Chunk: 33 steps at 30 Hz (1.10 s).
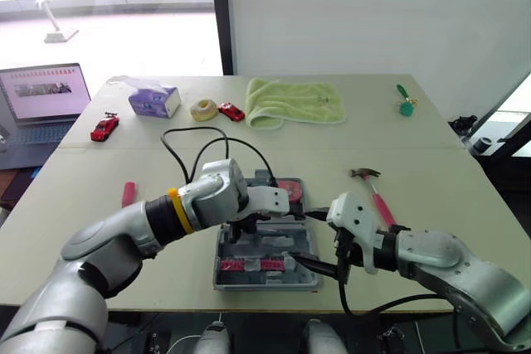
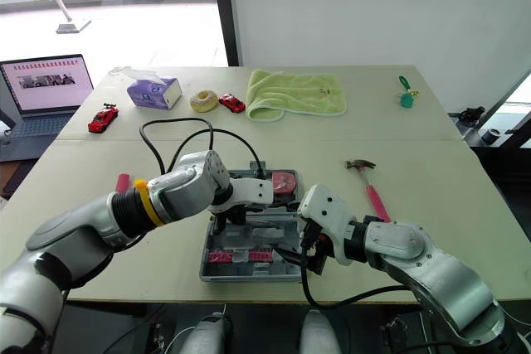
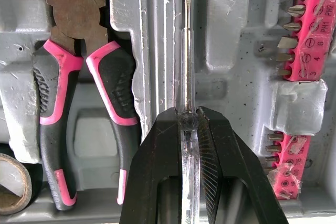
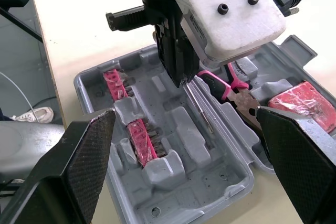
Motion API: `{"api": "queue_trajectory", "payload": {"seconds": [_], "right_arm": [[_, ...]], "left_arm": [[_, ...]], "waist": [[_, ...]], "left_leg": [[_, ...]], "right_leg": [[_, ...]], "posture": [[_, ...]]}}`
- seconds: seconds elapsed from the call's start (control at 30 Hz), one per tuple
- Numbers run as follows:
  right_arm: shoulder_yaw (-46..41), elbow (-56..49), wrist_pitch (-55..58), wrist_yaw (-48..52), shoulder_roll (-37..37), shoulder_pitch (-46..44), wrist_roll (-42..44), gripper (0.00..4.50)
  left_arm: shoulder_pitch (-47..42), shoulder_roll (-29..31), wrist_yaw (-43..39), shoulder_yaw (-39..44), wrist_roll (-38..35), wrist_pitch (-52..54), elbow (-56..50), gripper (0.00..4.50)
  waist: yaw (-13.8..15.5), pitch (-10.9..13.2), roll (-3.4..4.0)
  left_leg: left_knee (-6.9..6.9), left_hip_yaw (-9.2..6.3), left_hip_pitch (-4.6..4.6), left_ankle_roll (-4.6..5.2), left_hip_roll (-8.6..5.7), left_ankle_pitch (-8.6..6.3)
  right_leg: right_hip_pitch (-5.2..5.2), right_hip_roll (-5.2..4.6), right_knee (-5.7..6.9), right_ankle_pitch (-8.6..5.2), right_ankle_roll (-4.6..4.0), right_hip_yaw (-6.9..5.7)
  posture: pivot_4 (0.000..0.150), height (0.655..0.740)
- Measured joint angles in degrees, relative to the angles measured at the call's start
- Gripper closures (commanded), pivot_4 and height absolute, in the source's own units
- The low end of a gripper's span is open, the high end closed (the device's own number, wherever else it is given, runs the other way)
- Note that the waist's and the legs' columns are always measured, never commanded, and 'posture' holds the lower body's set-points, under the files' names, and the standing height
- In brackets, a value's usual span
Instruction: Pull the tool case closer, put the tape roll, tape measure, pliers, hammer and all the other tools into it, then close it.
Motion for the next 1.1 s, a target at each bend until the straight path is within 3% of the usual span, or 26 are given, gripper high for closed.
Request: {"api": "queue_trajectory", "payload": {"seconds": [1.1], "right_arm": [[0.3,0.0,0.1,-0.2,0.0,0.0,0.0,0.00]], "left_arm": [[0.5,3.2,-1.6,1.2,-0.9,1.5,-5.6,4.48]], "waist": [[-0.1,0.0,0.00]], "left_leg": [[-0.01,0.00,0.01,0.00,0.00,0.00]], "right_leg": [[-0.01,0.00,0.03,0.00,0.00,0.00]], "posture": [[0.150,0.7400]]}}
